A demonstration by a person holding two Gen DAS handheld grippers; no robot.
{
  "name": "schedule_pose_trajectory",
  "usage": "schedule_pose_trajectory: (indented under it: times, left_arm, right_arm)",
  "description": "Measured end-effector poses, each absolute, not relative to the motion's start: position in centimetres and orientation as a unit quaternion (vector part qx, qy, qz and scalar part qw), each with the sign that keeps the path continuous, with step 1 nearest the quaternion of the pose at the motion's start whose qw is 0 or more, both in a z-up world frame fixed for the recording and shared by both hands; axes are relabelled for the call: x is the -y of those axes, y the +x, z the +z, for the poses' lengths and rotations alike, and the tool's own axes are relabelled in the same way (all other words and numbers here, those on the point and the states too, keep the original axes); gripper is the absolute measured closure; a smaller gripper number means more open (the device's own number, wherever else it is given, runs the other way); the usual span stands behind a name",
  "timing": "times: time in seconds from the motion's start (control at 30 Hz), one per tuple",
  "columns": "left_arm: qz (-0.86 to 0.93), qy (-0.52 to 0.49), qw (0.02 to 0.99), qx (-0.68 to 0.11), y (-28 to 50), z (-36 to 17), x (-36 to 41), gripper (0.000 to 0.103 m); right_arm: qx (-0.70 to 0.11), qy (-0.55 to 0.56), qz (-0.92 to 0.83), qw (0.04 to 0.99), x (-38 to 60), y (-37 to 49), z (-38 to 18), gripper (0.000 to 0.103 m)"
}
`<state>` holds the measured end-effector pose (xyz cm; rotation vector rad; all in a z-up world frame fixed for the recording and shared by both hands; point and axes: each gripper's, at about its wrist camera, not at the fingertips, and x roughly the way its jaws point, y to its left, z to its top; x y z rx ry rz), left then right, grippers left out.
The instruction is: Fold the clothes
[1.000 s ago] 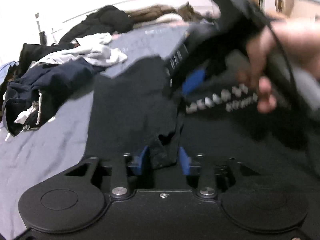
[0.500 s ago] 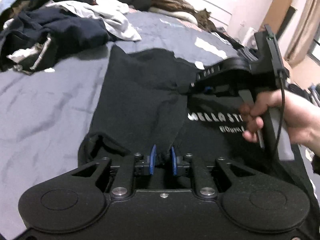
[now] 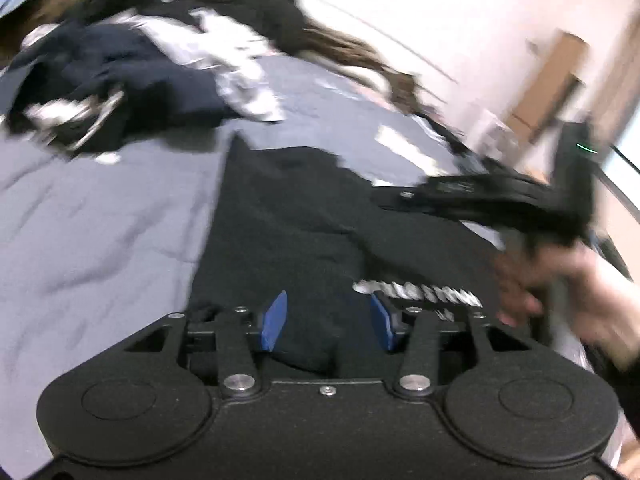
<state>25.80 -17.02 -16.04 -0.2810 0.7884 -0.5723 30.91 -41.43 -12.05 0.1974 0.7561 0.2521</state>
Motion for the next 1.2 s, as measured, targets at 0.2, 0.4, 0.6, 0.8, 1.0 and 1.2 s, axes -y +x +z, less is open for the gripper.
schedule_pose_trajectory:
  times: [0.2, 0.4, 0.6, 0.8, 1.0, 1.2]
  left_arm:
    - [-0.243, -0.077, 0.867, -0.428, 26.2, -18.6, 18.1, 0.057]
    - [-0.259, -0.100, 0.873, -0.401, 26.2, -16.4, 16.9, 0.057]
    - [-0.243, -0.101, 0.882, -0.391, 26.3, -15.9, 16.7, 0.057]
    - [-0.234, -0.092, 0.884, -0.393, 26.3, -16.0, 16.4, 0.057]
    - [-0.207, -0.113, 0.893, -0.382, 26.6, -15.3, 14.7, 0.053]
    - [-0.180, -0.131, 0.898, -0.379, 27.0, -15.0, 13.0, 0.053]
  right_arm:
    - [-0.420, 0.062, 0.160, 0.891, 38.0, 31.7, -15.4, 0.095]
    - [-0.422, 0.074, 0.151, 0.891, 38.5, 32.1, -16.3, 0.095]
    - [-0.401, 0.072, 0.172, 0.897, 36.9, 35.1, -14.3, 0.095]
    - [-0.392, 0.058, 0.201, 0.896, 33.8, 39.9, -13.3, 0.082]
    - [-0.404, 0.027, 0.187, 0.895, 30.3, 44.1, -14.5, 0.075]
    - [-0.425, 0.040, 0.184, 0.886, 29.0, 46.2, -16.7, 0.081]
